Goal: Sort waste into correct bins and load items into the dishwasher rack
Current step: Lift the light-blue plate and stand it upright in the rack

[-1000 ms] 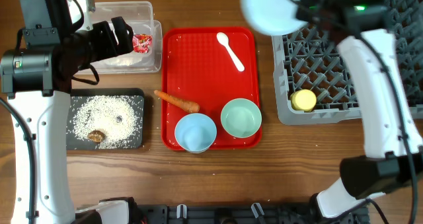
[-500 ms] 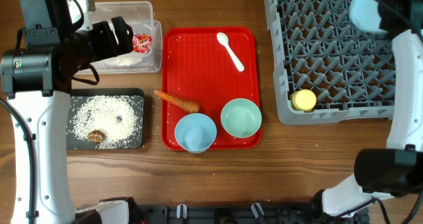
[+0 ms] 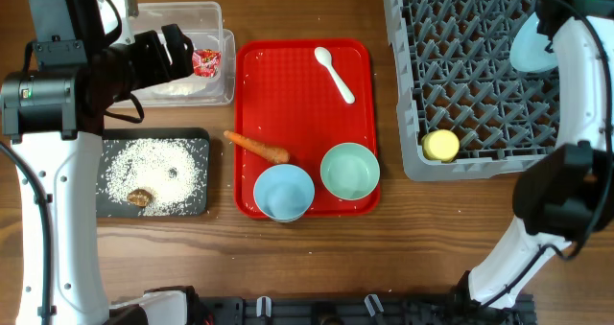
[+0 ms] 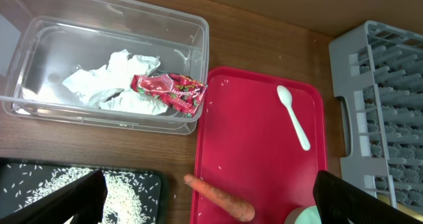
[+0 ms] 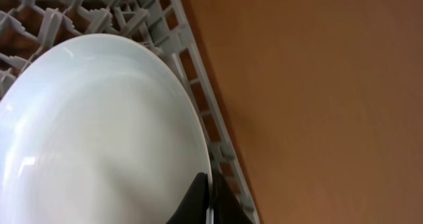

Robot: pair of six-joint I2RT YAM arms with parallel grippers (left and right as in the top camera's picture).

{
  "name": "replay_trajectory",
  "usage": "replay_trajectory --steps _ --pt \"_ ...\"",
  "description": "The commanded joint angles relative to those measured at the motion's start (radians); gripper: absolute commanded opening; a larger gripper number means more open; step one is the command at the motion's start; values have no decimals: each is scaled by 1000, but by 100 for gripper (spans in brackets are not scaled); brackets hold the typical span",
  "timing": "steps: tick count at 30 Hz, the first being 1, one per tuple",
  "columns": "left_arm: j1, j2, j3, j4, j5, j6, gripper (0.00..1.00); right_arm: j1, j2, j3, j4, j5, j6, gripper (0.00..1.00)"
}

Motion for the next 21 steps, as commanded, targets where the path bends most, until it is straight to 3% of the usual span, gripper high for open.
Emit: replay_trajectory --steps 1,6,9,16,18,19,21 --pt "5 8 13 3 -2 -6 100 -7 24 7 67 14 -172 4" --pt "5 8 13 3 -2 -6 100 -7 25 7 182 6 -335 4" --pt "5 8 13 3 -2 -6 100 -7 25 7 171 -119 -451 4" --pt "5 8 13 3 -2 -6 100 -7 27 7 81 -277 -470 20" --pt "5 8 13 3 -2 -6 100 -7 27 7 56 -291 -468 35" --pt "5 8 13 3 -2 -6 100 -7 27 7 53 -291 -468 57" --pt "5 8 13 3 -2 -6 100 -7 27 7 53 -291 -451 83"
